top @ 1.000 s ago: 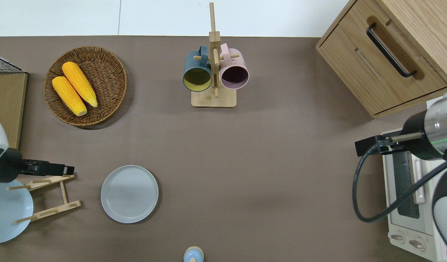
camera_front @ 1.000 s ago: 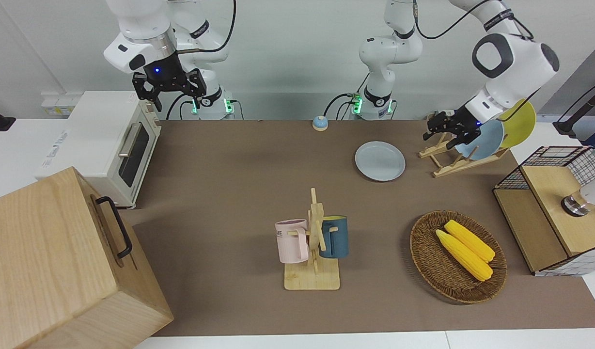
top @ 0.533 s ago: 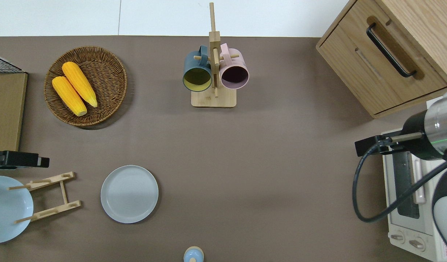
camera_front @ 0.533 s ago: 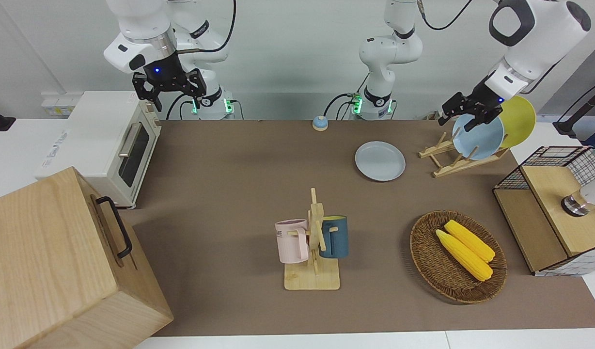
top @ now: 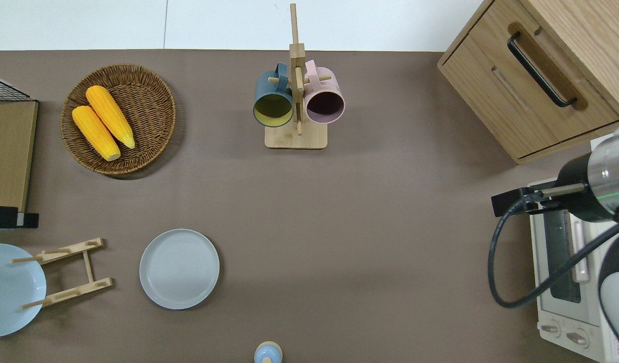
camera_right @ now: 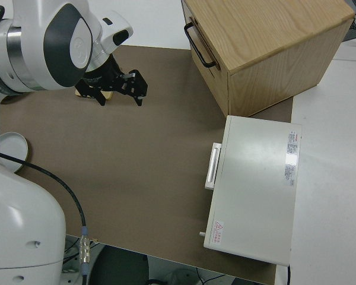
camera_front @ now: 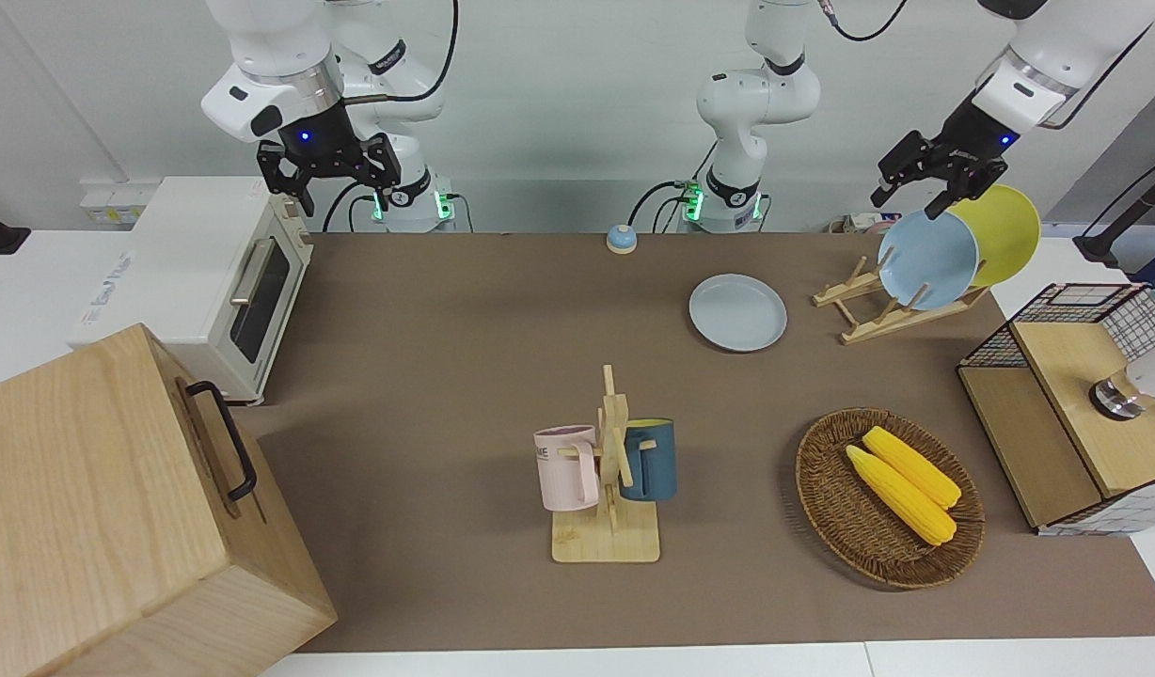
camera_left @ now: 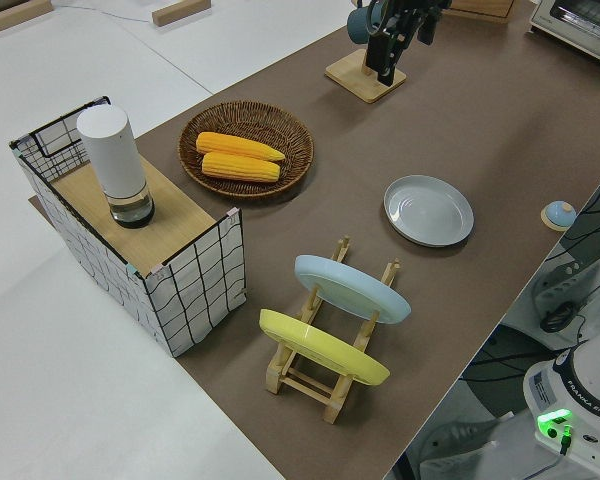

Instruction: Pick gray plate from low plate rack and place it on table with left arm

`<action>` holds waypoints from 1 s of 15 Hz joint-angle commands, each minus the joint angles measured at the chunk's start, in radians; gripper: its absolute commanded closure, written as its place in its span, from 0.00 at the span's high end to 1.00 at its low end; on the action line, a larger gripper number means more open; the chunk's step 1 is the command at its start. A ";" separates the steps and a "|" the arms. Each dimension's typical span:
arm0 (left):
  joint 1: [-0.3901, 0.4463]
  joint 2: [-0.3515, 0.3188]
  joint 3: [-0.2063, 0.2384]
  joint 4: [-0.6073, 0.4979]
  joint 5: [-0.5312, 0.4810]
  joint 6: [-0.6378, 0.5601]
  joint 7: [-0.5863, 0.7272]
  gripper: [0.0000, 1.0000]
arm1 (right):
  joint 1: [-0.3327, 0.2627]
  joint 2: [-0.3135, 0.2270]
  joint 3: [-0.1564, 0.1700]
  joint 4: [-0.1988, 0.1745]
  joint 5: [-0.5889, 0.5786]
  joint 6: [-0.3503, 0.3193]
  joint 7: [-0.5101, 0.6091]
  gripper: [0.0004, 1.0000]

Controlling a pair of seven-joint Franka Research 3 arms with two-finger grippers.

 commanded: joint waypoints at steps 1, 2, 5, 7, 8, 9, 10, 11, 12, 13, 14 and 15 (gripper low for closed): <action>-0.015 0.003 -0.003 0.066 0.052 -0.051 -0.025 1.00 | -0.010 -0.002 0.006 0.006 0.010 -0.013 0.000 0.99; -0.017 0.003 -0.004 0.066 0.078 -0.051 -0.023 1.00 | -0.010 -0.002 0.006 0.006 0.010 -0.014 0.000 0.99; -0.017 0.003 -0.054 0.069 0.182 -0.052 -0.015 1.00 | -0.010 -0.002 0.006 0.006 0.010 -0.014 0.000 0.99; -0.017 0.003 -0.123 0.067 0.297 -0.048 -0.008 1.00 | -0.010 -0.002 0.006 0.006 0.010 -0.014 0.000 0.99; -0.015 0.008 -0.150 0.067 0.324 -0.037 -0.008 1.00 | -0.010 -0.002 0.006 0.006 0.010 -0.014 0.000 0.99; -0.015 0.014 -0.154 0.066 0.321 -0.033 -0.008 1.00 | -0.010 -0.002 0.006 0.006 0.010 -0.014 0.000 0.99; -0.017 0.015 -0.156 0.064 0.312 -0.029 -0.008 0.99 | -0.010 -0.002 0.006 0.006 0.010 -0.014 -0.001 0.99; -0.015 0.014 -0.158 0.064 0.298 -0.025 0.000 0.99 | -0.010 -0.002 0.006 0.006 0.010 -0.014 0.000 0.99; -0.013 0.012 -0.154 0.064 0.277 -0.025 0.035 0.99 | -0.010 -0.002 0.006 0.006 0.010 -0.014 0.000 0.99; -0.009 0.012 -0.151 0.063 0.266 -0.023 0.073 0.99 | -0.010 -0.002 0.006 0.006 0.010 -0.014 0.000 0.99; -0.007 0.012 -0.147 0.055 0.261 -0.014 0.096 0.99 | -0.010 -0.002 0.006 0.006 0.010 -0.014 0.000 0.99; -0.004 0.012 -0.144 0.044 0.247 0.004 0.101 0.99 | -0.010 -0.002 0.006 0.006 0.010 -0.014 0.000 0.99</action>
